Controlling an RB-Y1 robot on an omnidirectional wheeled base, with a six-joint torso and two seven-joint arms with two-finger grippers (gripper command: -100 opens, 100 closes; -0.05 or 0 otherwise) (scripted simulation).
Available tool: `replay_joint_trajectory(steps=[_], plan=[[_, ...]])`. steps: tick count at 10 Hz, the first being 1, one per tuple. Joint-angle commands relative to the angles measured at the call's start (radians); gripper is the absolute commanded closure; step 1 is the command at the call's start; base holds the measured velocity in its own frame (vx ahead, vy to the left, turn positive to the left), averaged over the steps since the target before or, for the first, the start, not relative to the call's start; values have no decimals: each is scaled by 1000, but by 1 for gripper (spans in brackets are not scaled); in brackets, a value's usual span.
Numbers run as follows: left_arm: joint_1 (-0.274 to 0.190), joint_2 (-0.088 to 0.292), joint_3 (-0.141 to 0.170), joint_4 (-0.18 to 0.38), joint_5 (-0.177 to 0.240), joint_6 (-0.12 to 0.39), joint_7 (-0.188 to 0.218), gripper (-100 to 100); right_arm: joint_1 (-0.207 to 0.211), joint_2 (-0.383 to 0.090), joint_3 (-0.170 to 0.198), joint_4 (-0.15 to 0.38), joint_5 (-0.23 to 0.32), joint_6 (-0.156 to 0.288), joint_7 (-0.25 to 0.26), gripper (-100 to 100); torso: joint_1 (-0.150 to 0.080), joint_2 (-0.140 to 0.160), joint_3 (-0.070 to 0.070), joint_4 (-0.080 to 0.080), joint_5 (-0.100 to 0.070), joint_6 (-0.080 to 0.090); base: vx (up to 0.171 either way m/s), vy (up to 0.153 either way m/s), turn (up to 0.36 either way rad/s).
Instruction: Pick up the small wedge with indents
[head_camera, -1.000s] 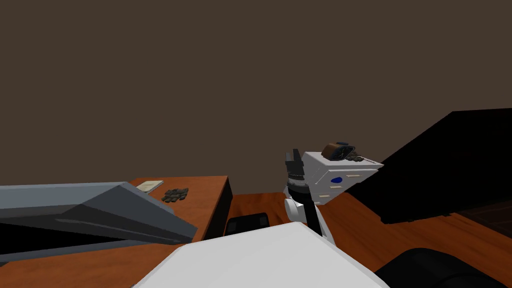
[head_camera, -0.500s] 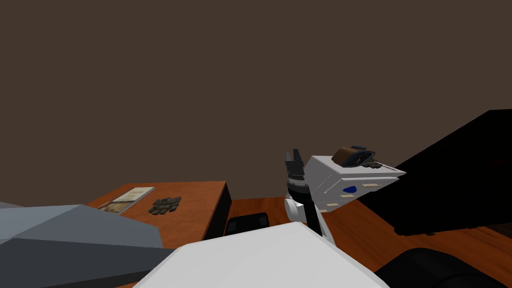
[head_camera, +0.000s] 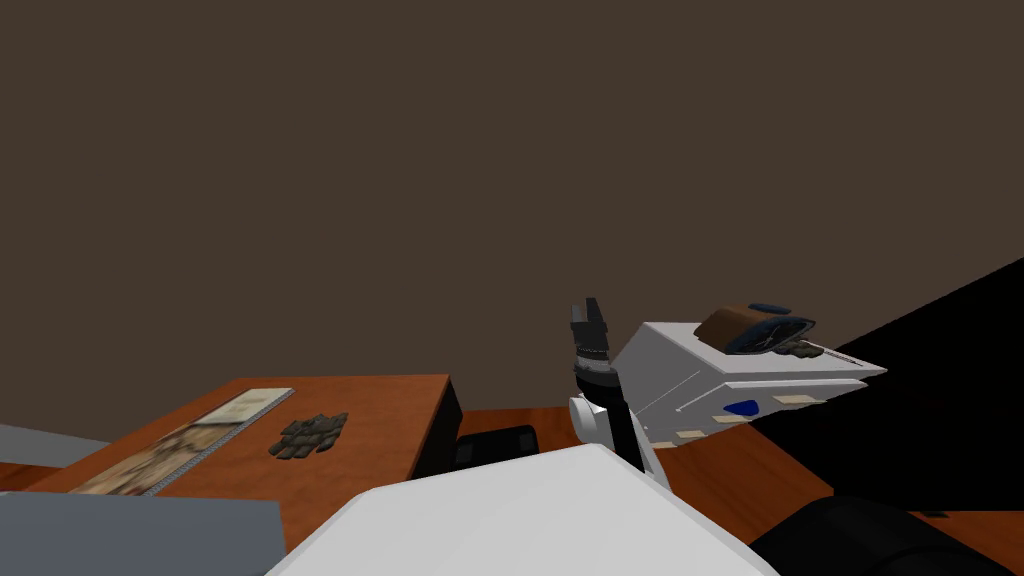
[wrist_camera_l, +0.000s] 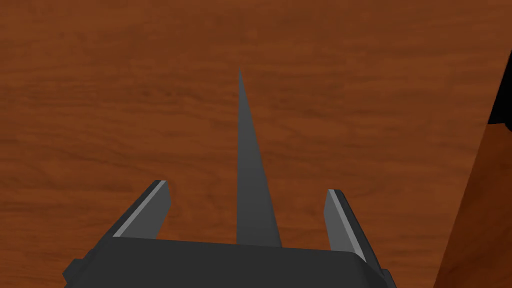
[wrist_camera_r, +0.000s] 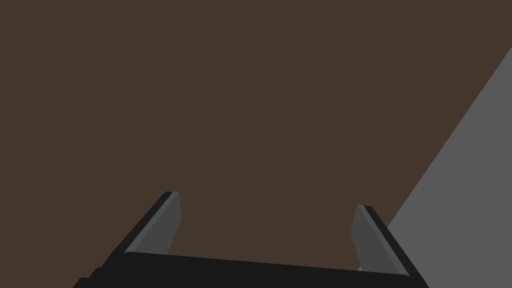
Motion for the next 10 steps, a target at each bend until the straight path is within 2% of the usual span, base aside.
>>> replay_joint_trajectory(steps=[1,2,3,4,5,6,7,9,10], plan=[[5,22,-21,50,16,7,1,-100,0,0,0,0,0,0,0,0,0,0,0,0,0,0,162,-5,58],[18,37,-42,86,30,9,0,-100,0,0,0,0,0,0,0,0,-1,-1,0,0,0,0,215,0,90],[23,41,-49,98,35,9,0,-100,0,0,0,0,0,0,0,0,-1,-3,-2,-1,0,0,197,16,52],[26,43,-54,106,38,9,-1,-100,0,0,0,0,0,0,0,0,0,-3,-2,-1,0,0,109,14,17],[31,41,-49,90,33,9,2,-100,0,0,0,0,0,0,0,0,0,1,0,0,0,0,37,5,1],[31,41,-50,91,32,9,4,0,0,0,0,0,0,0,0,0,-1,6,3,1,0,0,10,1,-1],[1,15,-51,124,8,-5,-4,-100,0,0,0,0,0,0,0,0,-1,8,5,2,0,0,-9,37,47],[-37,-18,-53,166,-22,-22,-14,-100,0,0,0,0,0,0,0,0,2,11,6,3,1,1,-17,28,-19],[-25,-5,-52,155,-5,-15,-15,-100,0,0,0,0,0,0,0,0,0,11,6,3,0,1,0,0,0]])
